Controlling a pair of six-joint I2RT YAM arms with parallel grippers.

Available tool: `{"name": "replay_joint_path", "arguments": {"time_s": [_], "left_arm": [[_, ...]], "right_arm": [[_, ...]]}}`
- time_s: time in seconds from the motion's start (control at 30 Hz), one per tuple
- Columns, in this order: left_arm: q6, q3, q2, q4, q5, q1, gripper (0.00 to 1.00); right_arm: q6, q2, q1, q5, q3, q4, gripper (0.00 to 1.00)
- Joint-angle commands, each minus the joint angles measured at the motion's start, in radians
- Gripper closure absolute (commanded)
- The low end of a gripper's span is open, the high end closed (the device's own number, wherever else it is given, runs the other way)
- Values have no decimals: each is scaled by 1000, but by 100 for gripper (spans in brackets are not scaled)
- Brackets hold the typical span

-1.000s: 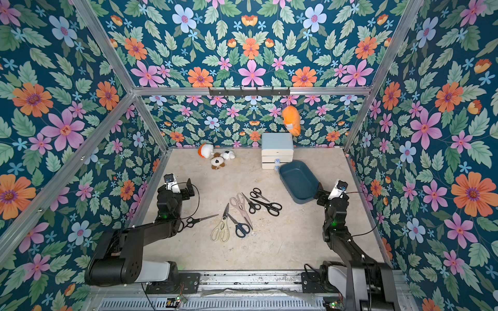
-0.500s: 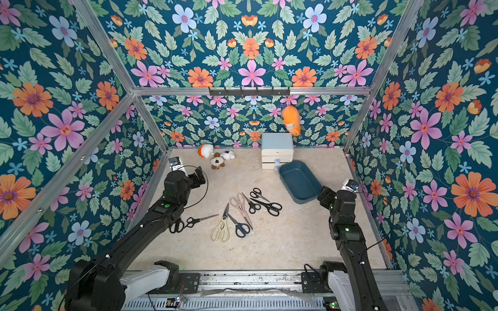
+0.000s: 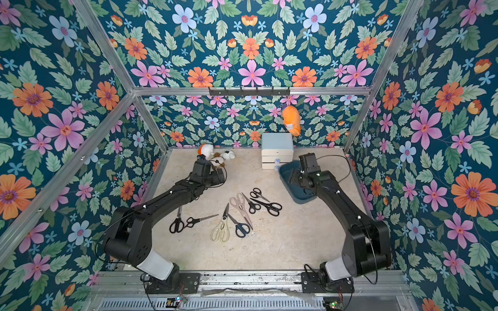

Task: Put the scissors into the storage box
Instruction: Move the storage box to the center of the board.

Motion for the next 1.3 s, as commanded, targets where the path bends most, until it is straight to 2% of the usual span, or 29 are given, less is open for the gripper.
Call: {"name": "replay_joint_path", "arguments": {"time_s": [0.0,0.17,0.27,0.37,0.5,0.67,0.87,1.03,1.07,1.27], "left_arm": [[-83,-1,8,-73,133,-3,1],[-134,-79,-27,-25,190,-7,1],[-144,-77,-1,-46,166,-8,1],[-236,-74,4,-56,120,-8,1],[-295,-80,11,24,115,-10,1],[-199,41,53,-73,107,-12,1],[-174,-2,16,-84,51,-10,1],[-152,-58,-9,-82,68,-11,1],[-141,-59,-13,-95,62,-11,1],[-89,-66,-43,-108,30,-10,1]], "right_arm": [[-57,106,2,37,150,-232,30],[-135,281,3,52,368,-345,30],[-201,398,5,12,492,-423,39],[-237,472,7,-72,564,-462,48],[-250,493,21,-53,545,-396,52],[-274,525,21,-39,524,-365,55],[-259,520,33,-45,444,-304,58],[-216,504,35,-61,388,-248,71],[-213,503,38,-65,380,-241,77],[-195,480,62,-34,356,-257,84]]}}
